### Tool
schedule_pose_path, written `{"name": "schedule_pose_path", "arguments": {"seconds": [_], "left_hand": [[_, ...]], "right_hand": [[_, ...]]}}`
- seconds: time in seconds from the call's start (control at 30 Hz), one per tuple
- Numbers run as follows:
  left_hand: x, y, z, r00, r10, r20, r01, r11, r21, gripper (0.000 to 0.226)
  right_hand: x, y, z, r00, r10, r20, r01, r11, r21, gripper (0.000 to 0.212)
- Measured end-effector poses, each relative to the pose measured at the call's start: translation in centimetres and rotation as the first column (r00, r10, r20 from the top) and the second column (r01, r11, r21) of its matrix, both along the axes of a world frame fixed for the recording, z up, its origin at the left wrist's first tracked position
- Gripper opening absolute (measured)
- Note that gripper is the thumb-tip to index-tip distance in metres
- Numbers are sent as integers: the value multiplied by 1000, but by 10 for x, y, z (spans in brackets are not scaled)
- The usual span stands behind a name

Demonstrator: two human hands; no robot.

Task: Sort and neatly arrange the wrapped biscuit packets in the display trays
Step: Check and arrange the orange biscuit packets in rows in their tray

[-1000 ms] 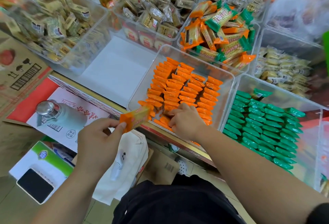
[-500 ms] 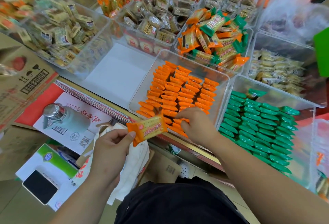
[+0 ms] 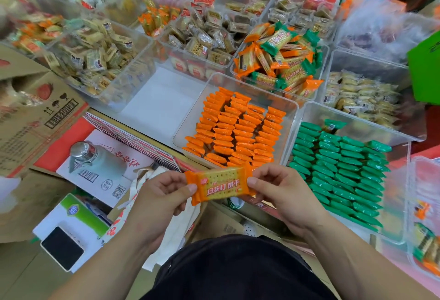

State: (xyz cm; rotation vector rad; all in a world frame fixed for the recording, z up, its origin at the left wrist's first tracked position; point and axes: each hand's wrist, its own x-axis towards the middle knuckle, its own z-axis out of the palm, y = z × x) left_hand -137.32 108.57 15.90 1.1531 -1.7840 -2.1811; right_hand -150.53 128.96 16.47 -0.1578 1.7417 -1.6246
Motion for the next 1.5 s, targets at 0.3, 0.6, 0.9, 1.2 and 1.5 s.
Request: {"name": "schedule_pose_path", "arguments": {"seconds": [0.3,0.6,0.9,1.2,1.5], "left_hand": [[-2,9,43,989,-8,-151,39,978,207,24],[5,7,40,990,43,-131,-4,960,281,32],[9,12,46,978,-97,-185,86,994,-65,29],[-2,5,47,1000,-25,17,27,983,-183,18],[-9,2,36,998,-40,55,32,989,143,27]], "right_hand": [[3,4,-18,924,31,382,58,974,-219,31],[2,9,-1,863,139,485,107,890,-444,42],[-1,16,16,849,136,511,130,883,-451,29],[-3,9,10,915,118,385,-22,969,-244,28],[0,0,3,900,4,436,68,987,-148,19]]}}
